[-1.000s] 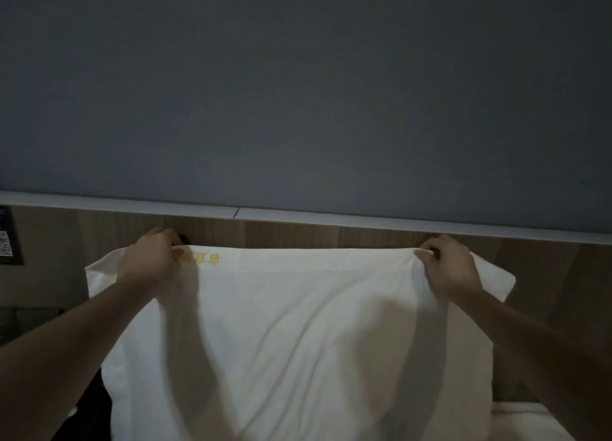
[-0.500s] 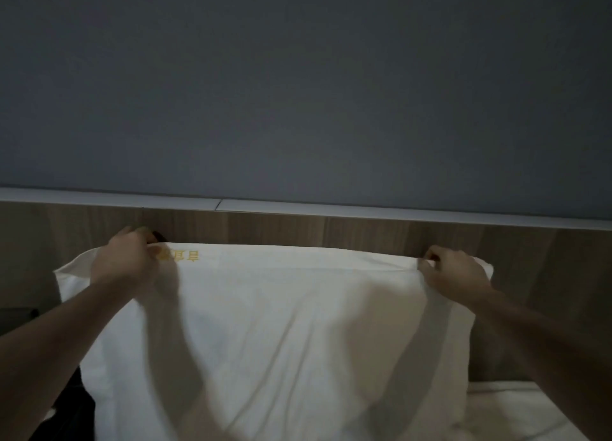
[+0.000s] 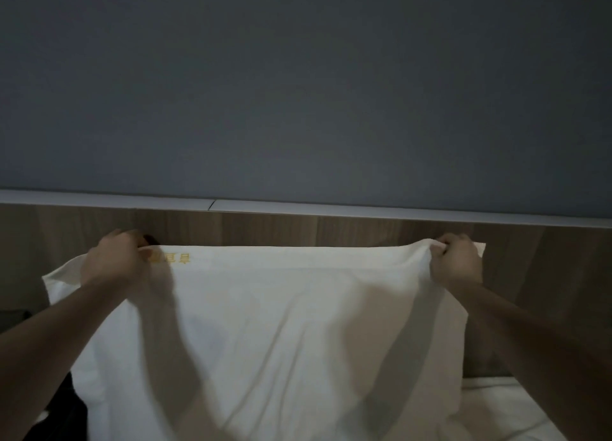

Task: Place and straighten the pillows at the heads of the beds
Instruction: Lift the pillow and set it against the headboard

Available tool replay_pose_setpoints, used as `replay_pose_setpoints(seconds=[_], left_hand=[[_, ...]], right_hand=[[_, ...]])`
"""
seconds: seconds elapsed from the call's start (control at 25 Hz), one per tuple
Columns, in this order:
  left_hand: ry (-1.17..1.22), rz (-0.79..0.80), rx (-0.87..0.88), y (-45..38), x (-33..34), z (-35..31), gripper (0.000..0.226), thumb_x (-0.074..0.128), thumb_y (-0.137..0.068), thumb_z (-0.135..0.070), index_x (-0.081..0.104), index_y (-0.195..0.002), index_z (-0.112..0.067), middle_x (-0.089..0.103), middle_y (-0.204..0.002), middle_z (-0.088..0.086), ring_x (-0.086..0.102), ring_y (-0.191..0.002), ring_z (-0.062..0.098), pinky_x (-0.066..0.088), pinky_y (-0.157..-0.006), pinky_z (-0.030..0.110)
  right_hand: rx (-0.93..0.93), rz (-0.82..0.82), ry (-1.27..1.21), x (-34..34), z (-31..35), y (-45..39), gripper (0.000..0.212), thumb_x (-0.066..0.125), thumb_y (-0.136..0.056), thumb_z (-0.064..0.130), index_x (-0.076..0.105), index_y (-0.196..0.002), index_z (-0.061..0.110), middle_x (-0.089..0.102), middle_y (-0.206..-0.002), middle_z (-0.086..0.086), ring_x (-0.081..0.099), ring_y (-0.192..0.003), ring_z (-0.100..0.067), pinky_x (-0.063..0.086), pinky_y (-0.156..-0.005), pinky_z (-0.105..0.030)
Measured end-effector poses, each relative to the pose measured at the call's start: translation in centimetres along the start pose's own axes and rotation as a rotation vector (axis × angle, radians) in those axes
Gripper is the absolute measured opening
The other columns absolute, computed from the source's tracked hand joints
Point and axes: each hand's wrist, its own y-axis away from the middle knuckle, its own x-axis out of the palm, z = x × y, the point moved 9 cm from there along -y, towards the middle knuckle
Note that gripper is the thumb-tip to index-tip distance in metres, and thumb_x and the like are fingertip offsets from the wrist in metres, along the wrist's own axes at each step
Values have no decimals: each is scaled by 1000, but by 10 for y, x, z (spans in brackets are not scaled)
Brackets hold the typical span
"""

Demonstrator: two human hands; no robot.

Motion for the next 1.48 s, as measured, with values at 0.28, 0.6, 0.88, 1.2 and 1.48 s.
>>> replay_pose_setpoints(seconds=[0.28, 0.6, 0.88, 1.2, 1.48], left_hand=[[79, -52, 55, 19, -7, 0, 25, 62, -94, -18, 60, -117, -6, 53, -120, 20, 62, -97, 46, 48, -72, 48], [-188, 144, 509, 112, 47, -18, 77, 27, -99, -64, 27, -162, -18, 18, -172, 12, 18, -157, 32, 20, -127, 51], [-305, 297, 453, 107, 70, 6, 87, 5, -90, -70, 1, -166, -25, -9, -174, 5, -7, -161, 28, 0, -129, 49], [-282, 315, 249, 68, 45, 10, 84, 26, -100, -69, 1, -165, -23, -10, -174, 3, -3, -161, 32, 5, -129, 52], [-195, 291, 334, 77, 26, -9, 76, 37, -102, -56, 12, -164, -21, 4, -175, 3, 8, -160, 29, 12, -128, 50]], right_hand=[[-373, -61, -14, 22, 47, 84, 54, 58, -90, 37, 59, -138, 12, 52, -150, -13, 48, -137, -36, 35, -114, -49], [-460, 160, 93, 68, 57, 130, 76, 22, -101, 61, 48, -157, 18, 34, -170, -9, 24, -159, -35, 14, -130, -58], [-453, 224, 213, 72, 56, 132, 84, 14, -98, 67, 42, -161, 19, 33, -171, -9, 23, -160, -37, 11, -130, -61], [-329, 264, 241, 79, 72, 136, 76, 21, -102, 64, 30, -165, 23, 23, -175, -4, 14, -163, -35, 9, -129, -63], [-388, 245, -28, 68, 106, 169, 64, 60, -102, 46, 47, -158, 19, 38, -169, -8, 27, -159, -37, 16, -128, -63]])
